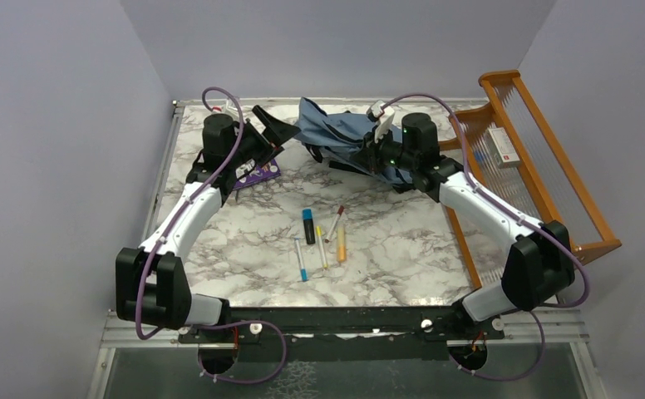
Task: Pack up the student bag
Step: Adjust the student bag at the center of the board.
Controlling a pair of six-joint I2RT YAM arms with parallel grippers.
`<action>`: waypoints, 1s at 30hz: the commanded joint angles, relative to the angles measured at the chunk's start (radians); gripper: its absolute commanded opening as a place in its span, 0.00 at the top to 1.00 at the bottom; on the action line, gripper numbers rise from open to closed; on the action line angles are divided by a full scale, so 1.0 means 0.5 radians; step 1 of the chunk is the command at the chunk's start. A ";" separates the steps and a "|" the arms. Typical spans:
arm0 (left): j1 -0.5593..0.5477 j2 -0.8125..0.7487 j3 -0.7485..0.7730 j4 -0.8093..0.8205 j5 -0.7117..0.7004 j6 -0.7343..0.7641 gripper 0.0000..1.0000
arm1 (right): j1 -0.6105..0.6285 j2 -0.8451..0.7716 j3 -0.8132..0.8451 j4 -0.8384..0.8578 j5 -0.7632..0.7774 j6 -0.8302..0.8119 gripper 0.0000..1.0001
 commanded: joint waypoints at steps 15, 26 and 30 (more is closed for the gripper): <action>-0.234 0.284 0.066 0.459 0.031 -0.203 0.10 | 0.066 0.046 -0.012 0.168 -0.498 0.091 0.83; -0.231 0.430 0.137 0.329 0.116 0.075 0.72 | 0.066 -0.105 -0.115 0.066 -0.368 0.018 0.53; -0.222 0.482 0.274 0.170 0.132 0.322 0.84 | 0.066 -0.225 -0.144 -0.051 -0.252 0.066 0.37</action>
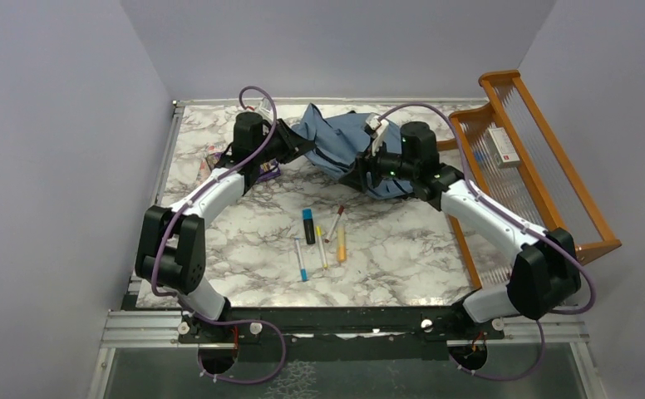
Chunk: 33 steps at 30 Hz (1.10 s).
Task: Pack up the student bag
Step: Unzip the student bag at the center of the board.
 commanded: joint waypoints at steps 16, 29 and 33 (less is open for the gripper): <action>0.020 0.014 0.197 -0.133 0.258 1.144 1.00 | 0.014 -0.431 -0.283 -0.363 1.615 1.293 0.39; 0.018 -0.012 0.039 0.059 0.422 1.304 1.00 | -0.005 -0.227 -0.439 -0.203 1.513 1.679 0.47; 0.015 -0.013 0.000 0.096 0.451 1.301 1.00 | -0.032 -0.166 -0.443 -0.194 1.503 1.733 0.51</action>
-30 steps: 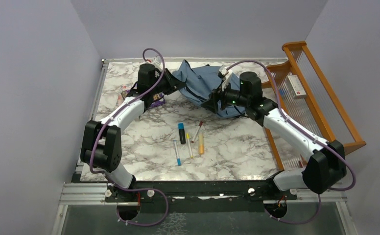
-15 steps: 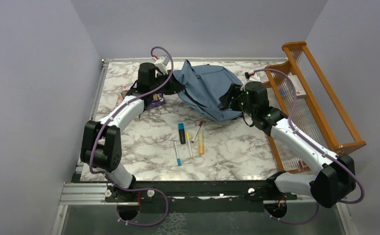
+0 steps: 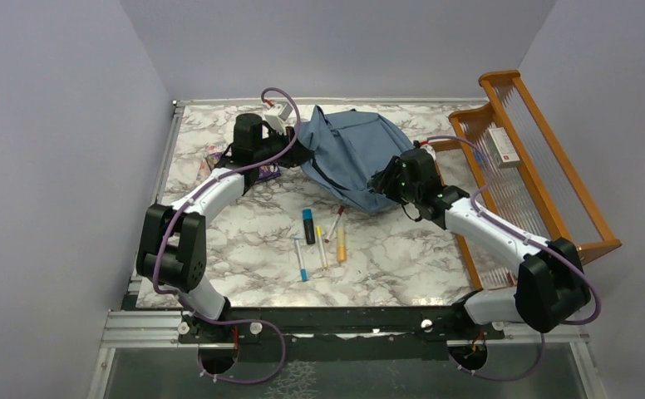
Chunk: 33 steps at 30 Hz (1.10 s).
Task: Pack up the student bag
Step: Unzip the student bag at the center of the board.
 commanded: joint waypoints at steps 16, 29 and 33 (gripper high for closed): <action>-0.043 -0.085 -0.117 0.249 0.235 0.080 1.00 | -0.090 0.285 0.033 0.107 -0.013 0.201 0.51; -0.055 -0.108 -0.140 0.262 0.245 0.084 1.00 | -0.109 0.294 0.051 0.159 0.028 0.138 0.78; -0.056 -0.108 -0.144 0.265 0.245 0.082 1.00 | -0.109 0.237 0.032 0.176 0.038 0.112 0.92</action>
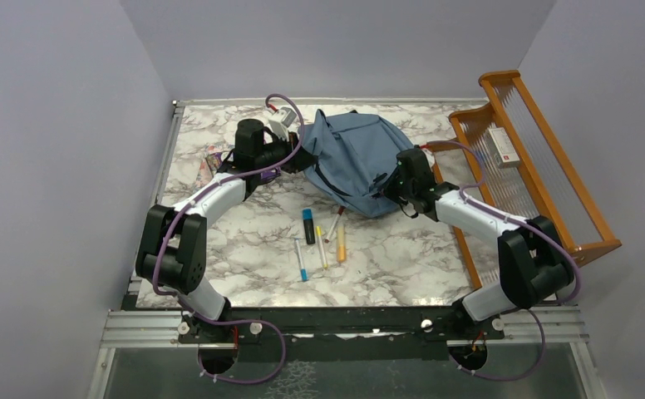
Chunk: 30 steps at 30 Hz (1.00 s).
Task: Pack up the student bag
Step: Unzip the student bag at the center of the board.
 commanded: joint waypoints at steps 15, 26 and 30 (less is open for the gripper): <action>-0.038 -0.049 -0.011 0.107 0.136 0.007 1.00 | -0.007 -0.260 0.082 0.148 -0.077 -0.376 0.99; -0.050 0.312 0.434 0.064 0.035 -0.013 1.00 | -0.008 -0.125 0.269 0.328 -0.064 -0.616 0.99; 0.004 0.383 0.537 -0.012 -0.039 -0.031 0.83 | -0.008 -0.020 0.349 0.333 0.000 -0.646 0.99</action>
